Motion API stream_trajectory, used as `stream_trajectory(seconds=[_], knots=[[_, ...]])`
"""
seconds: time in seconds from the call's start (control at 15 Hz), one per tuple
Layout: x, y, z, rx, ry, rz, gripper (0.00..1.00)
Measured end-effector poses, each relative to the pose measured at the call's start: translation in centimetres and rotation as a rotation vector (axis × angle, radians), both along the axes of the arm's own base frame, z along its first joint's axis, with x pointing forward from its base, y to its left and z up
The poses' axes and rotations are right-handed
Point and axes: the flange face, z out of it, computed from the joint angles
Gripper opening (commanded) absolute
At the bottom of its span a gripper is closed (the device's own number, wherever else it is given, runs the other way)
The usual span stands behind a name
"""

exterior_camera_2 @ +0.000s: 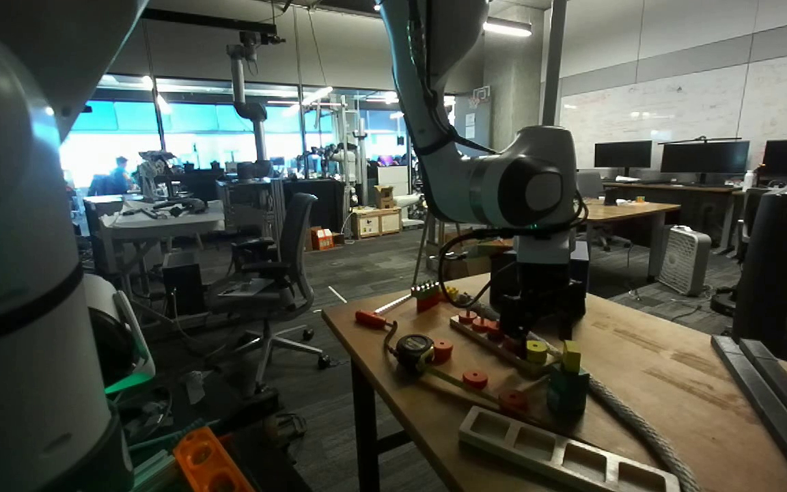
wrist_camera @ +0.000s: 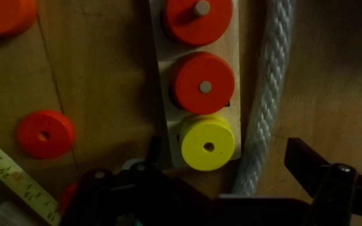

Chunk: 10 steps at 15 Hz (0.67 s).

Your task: Pick up the yellow tokens from the holder and put them on the table.

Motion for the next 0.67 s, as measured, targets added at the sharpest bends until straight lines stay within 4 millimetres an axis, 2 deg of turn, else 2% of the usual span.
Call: stream_trajectory(seconds=[0.27, 0.33, 0.47, 0.67], knots=[[0.04, 0.0, 0.04, 0.0, -0.001, 0.004, 1.0], [0.04, 0.0, 0.04, 0.0, -0.001, 0.005, 0.75], [0.04, 0.0, 0.04, 0.0, -0.001, 0.007, 0.7], [0.04, -0.05, 0.04, -0.001, 0.0, 0.012, 0.45]])
